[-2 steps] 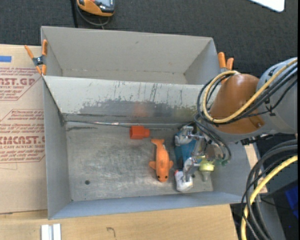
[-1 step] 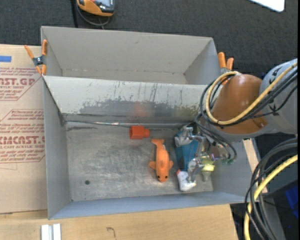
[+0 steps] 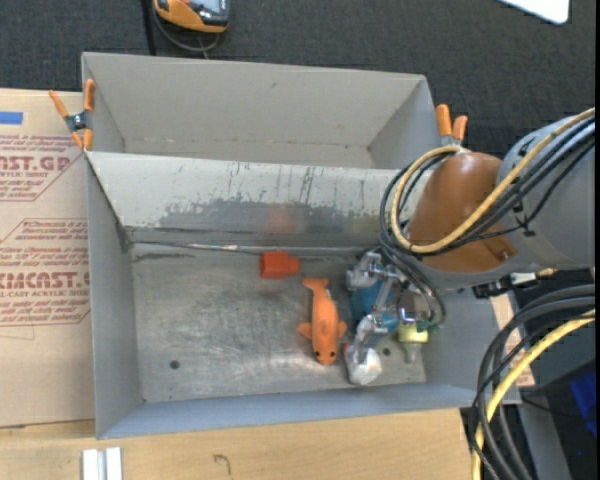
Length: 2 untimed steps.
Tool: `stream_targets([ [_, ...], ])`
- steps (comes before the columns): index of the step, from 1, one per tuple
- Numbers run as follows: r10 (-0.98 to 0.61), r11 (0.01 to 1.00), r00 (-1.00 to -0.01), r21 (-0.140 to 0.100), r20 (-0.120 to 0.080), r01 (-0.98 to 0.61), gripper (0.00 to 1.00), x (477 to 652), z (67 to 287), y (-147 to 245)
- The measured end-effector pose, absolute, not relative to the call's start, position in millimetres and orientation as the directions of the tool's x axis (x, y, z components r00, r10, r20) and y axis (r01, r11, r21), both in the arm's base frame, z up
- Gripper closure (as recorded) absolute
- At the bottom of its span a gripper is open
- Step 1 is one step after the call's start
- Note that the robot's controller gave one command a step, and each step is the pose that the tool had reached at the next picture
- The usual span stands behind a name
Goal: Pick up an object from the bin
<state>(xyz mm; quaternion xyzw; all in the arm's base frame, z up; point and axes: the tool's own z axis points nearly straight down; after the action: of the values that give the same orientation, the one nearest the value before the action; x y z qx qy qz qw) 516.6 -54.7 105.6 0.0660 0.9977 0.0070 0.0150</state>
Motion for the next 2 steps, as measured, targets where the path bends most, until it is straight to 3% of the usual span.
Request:
stream_targets([
  [1,0.173,0.985,-0.985,0.012,-0.009,0.173,0.0,510.1,94.1,-56.1],
  [2,0.157,0.988,-0.988,0.0,-0.002,0.157,0.0,508.3,82.5,-30.5],
])
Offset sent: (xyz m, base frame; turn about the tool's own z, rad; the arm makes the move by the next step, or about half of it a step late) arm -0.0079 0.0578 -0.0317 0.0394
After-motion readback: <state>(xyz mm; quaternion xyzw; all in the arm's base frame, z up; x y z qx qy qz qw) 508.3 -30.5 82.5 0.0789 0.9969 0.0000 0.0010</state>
